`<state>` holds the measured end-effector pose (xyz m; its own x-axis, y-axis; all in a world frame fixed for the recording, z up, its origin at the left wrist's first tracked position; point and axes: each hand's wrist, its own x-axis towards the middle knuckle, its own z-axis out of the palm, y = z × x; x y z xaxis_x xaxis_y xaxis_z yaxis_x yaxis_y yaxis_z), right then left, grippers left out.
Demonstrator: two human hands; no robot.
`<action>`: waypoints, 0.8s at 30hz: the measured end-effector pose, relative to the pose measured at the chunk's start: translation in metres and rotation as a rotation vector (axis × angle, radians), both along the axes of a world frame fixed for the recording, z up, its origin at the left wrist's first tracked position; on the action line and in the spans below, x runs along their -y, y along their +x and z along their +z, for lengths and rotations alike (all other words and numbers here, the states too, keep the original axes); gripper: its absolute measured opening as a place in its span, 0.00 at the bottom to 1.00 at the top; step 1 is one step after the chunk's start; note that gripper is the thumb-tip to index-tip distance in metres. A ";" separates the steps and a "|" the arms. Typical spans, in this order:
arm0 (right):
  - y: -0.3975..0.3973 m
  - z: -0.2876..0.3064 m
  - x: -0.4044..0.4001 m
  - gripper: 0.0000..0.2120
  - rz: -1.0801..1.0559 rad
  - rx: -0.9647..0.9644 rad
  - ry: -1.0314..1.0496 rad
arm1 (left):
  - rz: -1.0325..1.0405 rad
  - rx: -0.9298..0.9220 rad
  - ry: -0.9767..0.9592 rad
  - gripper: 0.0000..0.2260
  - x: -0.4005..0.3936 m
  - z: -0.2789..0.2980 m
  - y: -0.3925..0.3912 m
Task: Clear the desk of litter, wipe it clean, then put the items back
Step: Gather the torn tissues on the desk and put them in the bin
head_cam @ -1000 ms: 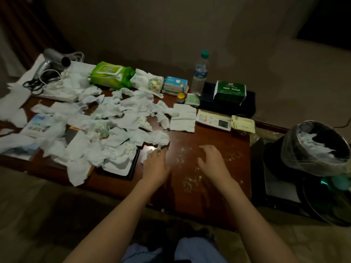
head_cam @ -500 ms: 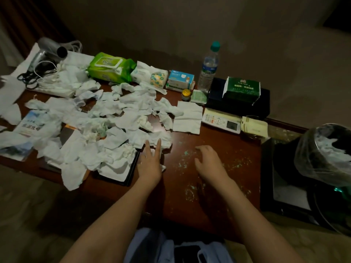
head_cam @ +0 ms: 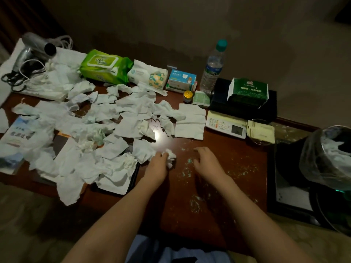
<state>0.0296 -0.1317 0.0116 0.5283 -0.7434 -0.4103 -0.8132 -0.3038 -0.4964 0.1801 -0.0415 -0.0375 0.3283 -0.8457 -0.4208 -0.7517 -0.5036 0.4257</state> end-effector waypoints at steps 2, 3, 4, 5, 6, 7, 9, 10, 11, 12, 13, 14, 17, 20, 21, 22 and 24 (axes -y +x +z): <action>0.011 -0.001 0.015 0.22 -0.042 0.012 -0.010 | 0.060 -0.044 -0.038 0.10 0.002 0.007 0.006; 0.018 -0.002 0.023 0.22 -0.058 0.016 -0.019 | 0.111 -0.089 -0.067 0.10 0.004 0.013 0.009; 0.025 -0.003 0.032 0.23 -0.067 0.014 -0.029 | 0.157 -0.129 -0.102 0.11 0.006 0.019 0.013; 0.033 -0.005 0.040 0.24 -0.071 0.010 -0.033 | 0.181 -0.148 -0.133 0.11 0.009 0.026 0.018; 0.040 -0.007 0.048 0.26 -0.075 0.010 -0.031 | 0.187 -0.155 -0.158 0.09 0.012 0.033 0.023; 0.047 -0.010 0.056 0.27 -0.079 0.013 -0.025 | 0.175 -0.153 -0.171 0.06 0.015 0.038 0.028; 0.060 -0.018 0.069 0.31 -0.074 0.002 -0.017 | 0.147 -0.130 -0.151 0.03 0.021 0.046 0.038; 0.067 -0.022 0.075 0.34 -0.071 -0.014 -0.014 | 0.147 -0.120 -0.137 0.04 0.024 0.048 0.042; 0.075 -0.027 0.080 0.36 -0.073 -0.036 -0.014 | 0.151 -0.114 -0.135 0.04 0.027 0.050 0.048; 0.079 -0.030 0.083 0.39 -0.080 -0.062 -0.023 | 0.154 -0.113 -0.142 0.06 0.029 0.050 0.051; 0.082 -0.034 0.086 0.40 -0.092 -0.094 -0.029 | 0.149 -0.110 -0.150 0.08 0.030 0.052 0.052; 0.087 -0.039 0.089 0.41 -0.108 -0.131 -0.024 | 0.140 -0.116 -0.157 0.11 0.032 0.052 0.056; 0.097 -0.052 0.085 0.34 -0.130 -0.248 -0.025 | 0.112 -0.111 -0.153 0.24 0.035 0.053 0.064; 0.100 -0.059 0.075 0.16 -0.170 -0.215 -0.064 | 0.136 -0.133 -0.163 0.20 0.041 0.053 0.071; 0.100 -0.058 0.071 0.11 -0.178 -0.198 -0.091 | 0.140 -0.137 -0.196 0.17 0.044 0.054 0.074; 0.100 -0.056 0.067 0.09 -0.181 -0.183 -0.125 | 0.150 -0.144 -0.230 0.15 0.046 0.054 0.076; 0.098 -0.048 0.062 0.08 -0.196 -0.134 -0.185 | 0.166 -0.182 -0.269 0.14 0.051 0.058 0.080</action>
